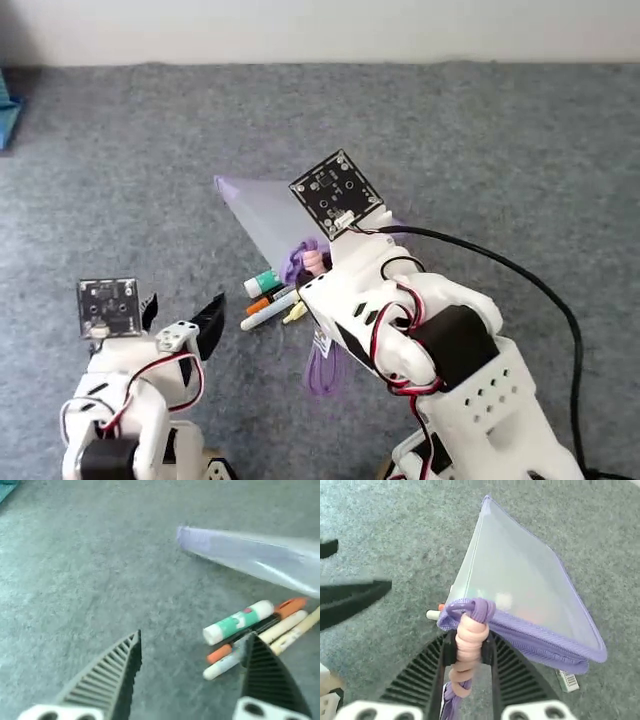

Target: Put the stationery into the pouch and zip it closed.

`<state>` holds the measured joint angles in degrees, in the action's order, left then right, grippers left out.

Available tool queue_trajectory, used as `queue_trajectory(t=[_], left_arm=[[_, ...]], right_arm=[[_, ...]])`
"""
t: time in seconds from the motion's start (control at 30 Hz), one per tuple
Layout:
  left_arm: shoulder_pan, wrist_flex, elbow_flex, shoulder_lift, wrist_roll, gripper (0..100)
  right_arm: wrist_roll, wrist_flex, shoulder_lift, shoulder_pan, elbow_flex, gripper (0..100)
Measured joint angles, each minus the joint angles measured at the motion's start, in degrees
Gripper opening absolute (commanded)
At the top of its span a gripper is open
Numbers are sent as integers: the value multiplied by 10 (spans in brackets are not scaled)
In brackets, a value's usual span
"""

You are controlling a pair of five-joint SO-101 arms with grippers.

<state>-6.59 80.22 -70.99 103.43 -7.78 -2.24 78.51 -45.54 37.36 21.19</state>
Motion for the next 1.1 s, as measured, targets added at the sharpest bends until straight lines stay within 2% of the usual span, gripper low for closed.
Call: queue_trajectory(t=[0.4, 0.7, 0.9, 1.1], left_arm=[[180, -38, 82, 0, -55, 258], [199, -100, 51, 1, -55, 258], [250, -123, 4, 0, -73, 258], [257, -157, -30, 0, -82, 258]], right_arm=[[0, -3, 0, 1, 0, 8], [0, -3, 0, 1, 0, 8], [0, -3, 0, 1, 0, 8], [0, -3, 0, 1, 0, 8]])
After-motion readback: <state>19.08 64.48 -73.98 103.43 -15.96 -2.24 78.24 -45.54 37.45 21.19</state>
